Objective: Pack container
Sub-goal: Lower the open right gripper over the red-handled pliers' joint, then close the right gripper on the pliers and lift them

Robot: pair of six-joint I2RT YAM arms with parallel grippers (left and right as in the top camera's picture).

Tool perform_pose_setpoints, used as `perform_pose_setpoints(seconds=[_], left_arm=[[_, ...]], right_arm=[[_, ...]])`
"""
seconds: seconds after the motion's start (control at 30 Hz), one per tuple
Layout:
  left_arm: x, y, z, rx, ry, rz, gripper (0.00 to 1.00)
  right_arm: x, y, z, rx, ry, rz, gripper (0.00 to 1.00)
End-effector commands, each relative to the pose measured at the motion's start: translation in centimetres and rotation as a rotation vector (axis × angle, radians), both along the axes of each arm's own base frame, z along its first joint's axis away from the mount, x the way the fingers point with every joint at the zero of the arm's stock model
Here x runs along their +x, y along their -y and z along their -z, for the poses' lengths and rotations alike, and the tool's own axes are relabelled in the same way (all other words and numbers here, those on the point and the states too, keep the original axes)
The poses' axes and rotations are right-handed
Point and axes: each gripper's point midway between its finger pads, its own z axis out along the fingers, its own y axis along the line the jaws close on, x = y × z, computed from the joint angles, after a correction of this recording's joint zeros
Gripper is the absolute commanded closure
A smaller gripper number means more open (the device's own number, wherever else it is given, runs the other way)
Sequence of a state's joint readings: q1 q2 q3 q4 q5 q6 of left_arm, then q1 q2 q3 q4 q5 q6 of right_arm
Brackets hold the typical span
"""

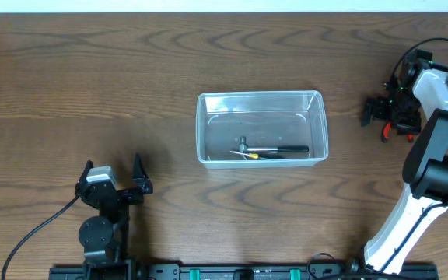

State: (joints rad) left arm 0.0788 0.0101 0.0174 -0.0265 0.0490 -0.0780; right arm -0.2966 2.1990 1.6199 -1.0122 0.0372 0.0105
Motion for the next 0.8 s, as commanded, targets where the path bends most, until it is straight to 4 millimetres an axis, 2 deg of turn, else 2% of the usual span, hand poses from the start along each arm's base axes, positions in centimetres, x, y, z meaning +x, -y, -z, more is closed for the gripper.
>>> perform_pose_setpoints(seconds=[0.0,0.33,0.47,0.57,0.77], left_arm=[[-0.16,-0.42,1.57,0.003,-0.051,-0.022,0.02],[-0.16,-0.42,1.57,0.003,-0.051,-0.022,0.02],[-0.16,-0.42,1.57,0.003,-0.051,-0.022,0.02],[-0.16,-0.42,1.57,0.003,-0.051,-0.022,0.02],[-0.16,-0.42,1.57,0.003,-0.051,-0.022,0.02]], right_arm=[[-0.26,-0.04,1.29,-0.019,-0.030,-0.024,0.01],[0.26,0.11,1.30,-0.025,-0.009,-0.026,0.14],[0.32,0.14,1.31,-0.025,-0.006,-0.026,0.25],[0.34,0.13,1.31,-0.026,-0.005,-0.026,0.37],[0.33,0.21,1.30,-0.030,-0.005,-0.009,0.39]])
